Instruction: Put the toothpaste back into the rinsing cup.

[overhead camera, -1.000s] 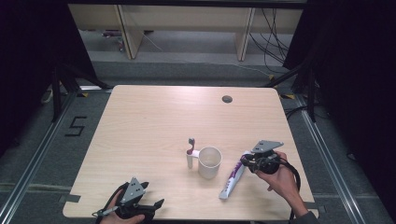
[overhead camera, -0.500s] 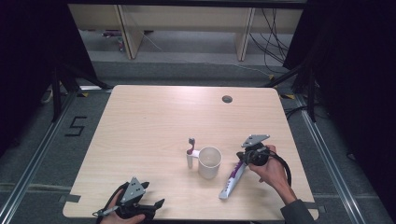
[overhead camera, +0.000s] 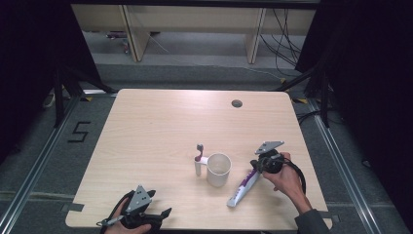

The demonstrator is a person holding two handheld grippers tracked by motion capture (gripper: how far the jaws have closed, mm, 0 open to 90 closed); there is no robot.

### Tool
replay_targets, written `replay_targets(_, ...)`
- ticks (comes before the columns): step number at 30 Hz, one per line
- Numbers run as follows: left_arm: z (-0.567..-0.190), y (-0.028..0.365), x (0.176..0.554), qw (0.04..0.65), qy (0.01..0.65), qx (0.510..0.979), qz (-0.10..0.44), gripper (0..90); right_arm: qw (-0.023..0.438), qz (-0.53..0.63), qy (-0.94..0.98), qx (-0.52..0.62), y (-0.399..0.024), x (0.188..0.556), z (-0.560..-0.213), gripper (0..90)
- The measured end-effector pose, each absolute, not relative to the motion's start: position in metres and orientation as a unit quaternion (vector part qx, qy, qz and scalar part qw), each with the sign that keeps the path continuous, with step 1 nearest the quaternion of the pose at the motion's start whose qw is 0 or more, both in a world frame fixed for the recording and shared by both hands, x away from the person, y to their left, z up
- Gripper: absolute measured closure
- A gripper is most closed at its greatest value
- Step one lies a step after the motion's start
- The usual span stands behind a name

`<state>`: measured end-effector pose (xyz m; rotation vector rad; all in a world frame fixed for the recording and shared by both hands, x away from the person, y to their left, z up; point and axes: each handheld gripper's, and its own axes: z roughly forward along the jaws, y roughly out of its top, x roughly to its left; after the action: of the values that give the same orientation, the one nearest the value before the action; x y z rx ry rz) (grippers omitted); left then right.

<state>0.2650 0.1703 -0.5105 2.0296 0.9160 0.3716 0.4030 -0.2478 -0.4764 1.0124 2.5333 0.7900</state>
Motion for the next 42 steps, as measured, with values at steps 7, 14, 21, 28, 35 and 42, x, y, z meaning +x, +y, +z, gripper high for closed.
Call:
replay_targets(7,-0.511,0.170,0.265,0.427,0.368,0.814,0.144,18.0,0.150,0.267,0.876,0.372,-0.265,0.390,-0.478,88.1)
replay_targets(14,-0.510,0.170,0.265,0.422,0.366,0.817,0.145,18.1,0.145,0.265,0.871,0.387,-0.284,0.375,-0.477,87.6)
replay_targets(21,-0.510,0.169,0.264,0.421,0.365,0.818,0.145,18.3,0.139,0.262,0.870,0.393,-0.293,0.357,-0.477,87.4)
replay_targets(28,-0.510,0.169,0.264,0.423,0.365,0.817,0.146,18.5,0.141,0.259,0.874,0.387,-0.296,0.336,-0.477,86.8)
replay_targets(35,-0.510,0.169,0.264,0.424,0.367,0.814,0.151,18.6,0.143,0.263,0.870,0.393,-0.299,0.319,-0.478,86.8)
replay_targets(42,-0.510,0.170,0.264,0.415,0.359,0.824,0.144,18.6,0.138,0.256,0.873,0.391,-0.302,0.309,-0.478,86.7)
